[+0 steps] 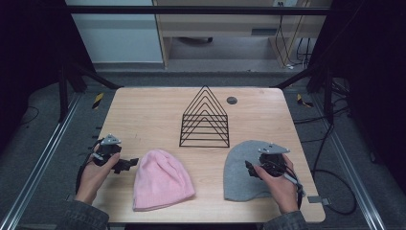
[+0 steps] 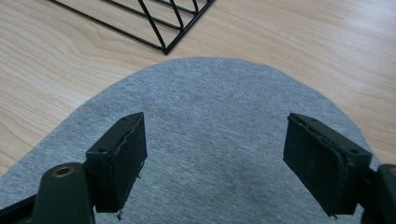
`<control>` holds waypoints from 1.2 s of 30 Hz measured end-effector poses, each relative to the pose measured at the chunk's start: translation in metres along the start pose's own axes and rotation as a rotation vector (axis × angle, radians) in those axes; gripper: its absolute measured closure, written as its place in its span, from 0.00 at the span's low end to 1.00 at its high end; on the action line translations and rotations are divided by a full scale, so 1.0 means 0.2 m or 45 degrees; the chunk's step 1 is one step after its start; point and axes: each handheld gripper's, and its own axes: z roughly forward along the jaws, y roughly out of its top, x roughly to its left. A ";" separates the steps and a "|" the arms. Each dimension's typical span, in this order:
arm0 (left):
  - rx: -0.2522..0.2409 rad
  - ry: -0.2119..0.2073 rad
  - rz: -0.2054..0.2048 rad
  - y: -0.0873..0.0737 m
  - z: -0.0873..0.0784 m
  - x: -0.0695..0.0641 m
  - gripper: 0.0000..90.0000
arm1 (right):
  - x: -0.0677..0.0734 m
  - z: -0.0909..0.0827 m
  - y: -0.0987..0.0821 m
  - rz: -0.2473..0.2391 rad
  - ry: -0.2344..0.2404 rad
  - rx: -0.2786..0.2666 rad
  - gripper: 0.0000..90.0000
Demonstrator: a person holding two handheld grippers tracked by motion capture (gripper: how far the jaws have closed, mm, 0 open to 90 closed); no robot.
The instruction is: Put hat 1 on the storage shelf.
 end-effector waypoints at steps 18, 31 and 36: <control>-0.030 -0.121 0.063 0.04 -0.03 -0.14 0.07 | 0.01 -0.01 0.01 0.046 0.011 -0.020 0.24; 0.039 -0.103 0.144 0.18 0.04 -0.25 0.08 | 0.03 -0.02 0.01 0.050 0.006 -0.029 0.30; 0.099 -0.083 0.173 0.24 0.09 -0.26 0.09 | 0.04 -0.02 0.01 0.047 0.014 -0.035 0.32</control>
